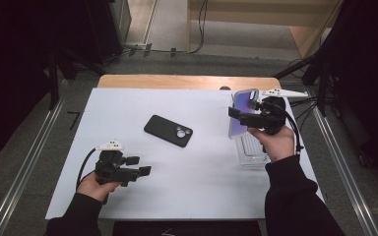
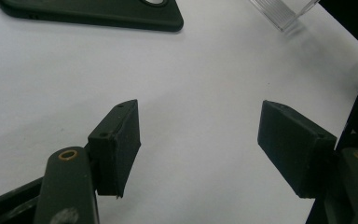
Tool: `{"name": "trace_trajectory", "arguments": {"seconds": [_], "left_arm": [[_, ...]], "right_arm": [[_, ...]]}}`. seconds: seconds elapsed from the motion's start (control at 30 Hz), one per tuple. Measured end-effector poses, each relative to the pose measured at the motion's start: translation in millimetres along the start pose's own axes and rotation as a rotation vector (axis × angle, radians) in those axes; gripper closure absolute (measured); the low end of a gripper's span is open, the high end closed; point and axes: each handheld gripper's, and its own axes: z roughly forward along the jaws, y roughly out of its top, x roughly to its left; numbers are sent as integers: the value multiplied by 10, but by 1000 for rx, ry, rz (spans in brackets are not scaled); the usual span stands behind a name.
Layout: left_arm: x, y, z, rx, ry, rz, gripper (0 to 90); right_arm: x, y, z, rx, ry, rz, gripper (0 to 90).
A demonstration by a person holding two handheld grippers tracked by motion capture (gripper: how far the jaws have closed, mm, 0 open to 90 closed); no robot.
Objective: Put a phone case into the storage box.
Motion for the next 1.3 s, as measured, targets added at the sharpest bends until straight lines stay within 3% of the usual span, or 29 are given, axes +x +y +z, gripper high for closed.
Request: {"name": "trace_trajectory", "arguments": {"seconds": [0.53,0.9,1.3], "left_arm": [[6,-6,-5,7,1,3,298],[9,-14,12,5,7,-5,298],[36,-23,36,18,7,-7,298]], "right_arm": [[-277,-24,-16,-15,-120,29,161],[-455,28,177,-5,-167,49,161],[-690,236,381,6,-218,67,161]]}}
